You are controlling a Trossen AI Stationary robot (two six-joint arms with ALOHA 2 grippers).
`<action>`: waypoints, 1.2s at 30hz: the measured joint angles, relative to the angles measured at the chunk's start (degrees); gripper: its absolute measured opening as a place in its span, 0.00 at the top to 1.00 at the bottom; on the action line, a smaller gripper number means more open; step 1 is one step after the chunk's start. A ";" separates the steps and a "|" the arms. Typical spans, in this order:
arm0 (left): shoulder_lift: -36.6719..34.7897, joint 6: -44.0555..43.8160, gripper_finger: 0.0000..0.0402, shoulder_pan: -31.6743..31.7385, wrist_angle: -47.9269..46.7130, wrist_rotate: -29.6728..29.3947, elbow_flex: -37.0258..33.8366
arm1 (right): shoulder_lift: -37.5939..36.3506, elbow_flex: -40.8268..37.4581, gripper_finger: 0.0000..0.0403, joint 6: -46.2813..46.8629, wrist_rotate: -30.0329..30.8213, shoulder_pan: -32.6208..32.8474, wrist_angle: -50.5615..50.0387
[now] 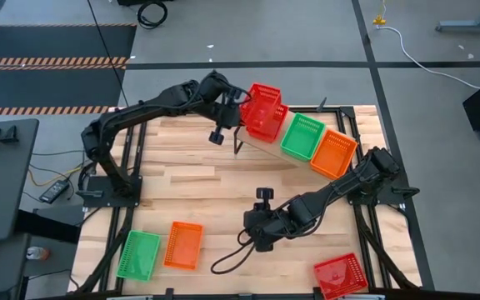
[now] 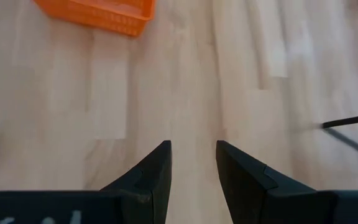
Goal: Stack baskets on shelf by color
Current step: Stack the left red bin on the red bin on the shelf
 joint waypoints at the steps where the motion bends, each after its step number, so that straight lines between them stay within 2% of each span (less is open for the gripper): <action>1: 0.50 -0.14 0.98 0.00 -0.19 -0.27 0.00 | -0.01 0.00 0.67 0.49 -0.91 0.00 0.09; 7: 1.97 -1.91 0.98 -1.07 -0.06 -1.40 -0.09 | -0.01 0.00 0.67 3.08 -5.45 0.00 0.36; 18: 2.42 -1.50 0.98 -5.00 2.52 -4.38 -0.07 | -0.01 0.00 0.67 2.96 -5.58 -0.70 0.38; 26: 2.97 -1.42 0.97 -4.50 2.52 -6.06 -0.07 | 0.00 0.00 0.67 3.11 -5.88 -1.22 0.40; 30: 2.97 -2.16 0.90 -4.50 2.71 -6.51 -0.07 | 0.01 0.00 0.67 3.13 -6.40 -1.25 0.46; 36: 2.97 -3.63 0.72 -4.55 2.95 -8.61 -0.07 | 0.00 0.00 0.67 3.15 -6.47 -1.22 0.55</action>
